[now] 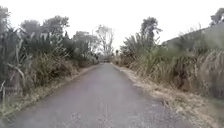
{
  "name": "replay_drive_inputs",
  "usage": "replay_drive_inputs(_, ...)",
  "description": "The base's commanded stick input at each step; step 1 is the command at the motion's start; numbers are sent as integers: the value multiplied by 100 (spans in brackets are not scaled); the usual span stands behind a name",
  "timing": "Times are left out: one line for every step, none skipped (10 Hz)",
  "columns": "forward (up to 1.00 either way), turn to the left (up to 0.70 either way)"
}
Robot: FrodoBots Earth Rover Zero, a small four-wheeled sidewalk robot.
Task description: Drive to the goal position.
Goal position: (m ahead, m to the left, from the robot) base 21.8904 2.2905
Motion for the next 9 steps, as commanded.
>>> replay_drive_inputs(100, 0)
replay_drive_inputs(100, 0)
replay_drive_inputs(100, 0)
replay_drive_inputs(100, 0)
replay_drive_inputs(100, 0)
replay_drive_inputs(100, 0)
replay_drive_inputs(100, 0)
replay_drive_inputs(100, 0)
replay_drive_inputs(100, 0)
